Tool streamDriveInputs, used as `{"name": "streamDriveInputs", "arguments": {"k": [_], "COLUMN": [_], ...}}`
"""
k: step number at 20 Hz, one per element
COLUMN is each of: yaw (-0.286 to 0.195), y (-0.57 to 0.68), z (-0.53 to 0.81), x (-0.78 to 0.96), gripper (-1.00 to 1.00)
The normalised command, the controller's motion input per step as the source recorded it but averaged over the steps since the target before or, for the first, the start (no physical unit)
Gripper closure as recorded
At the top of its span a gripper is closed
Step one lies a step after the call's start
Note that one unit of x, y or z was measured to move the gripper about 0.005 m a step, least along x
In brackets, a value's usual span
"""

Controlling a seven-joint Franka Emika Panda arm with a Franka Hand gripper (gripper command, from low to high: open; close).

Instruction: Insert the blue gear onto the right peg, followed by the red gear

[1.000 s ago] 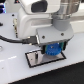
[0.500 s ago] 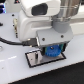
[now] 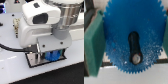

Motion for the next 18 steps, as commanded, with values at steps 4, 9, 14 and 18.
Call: {"name": "streamDriveInputs", "arguments": {"k": [4,9,14,18], "yaw": [0.0,0.0,0.0,0.0], "y": [0.12,0.1,0.22,0.19], "z": [0.34,0.42,0.25,0.11], "x": [-0.04,-0.27,-0.47,-0.73], "gripper": [-1.0,-1.0,-1.0,-1.0]}}
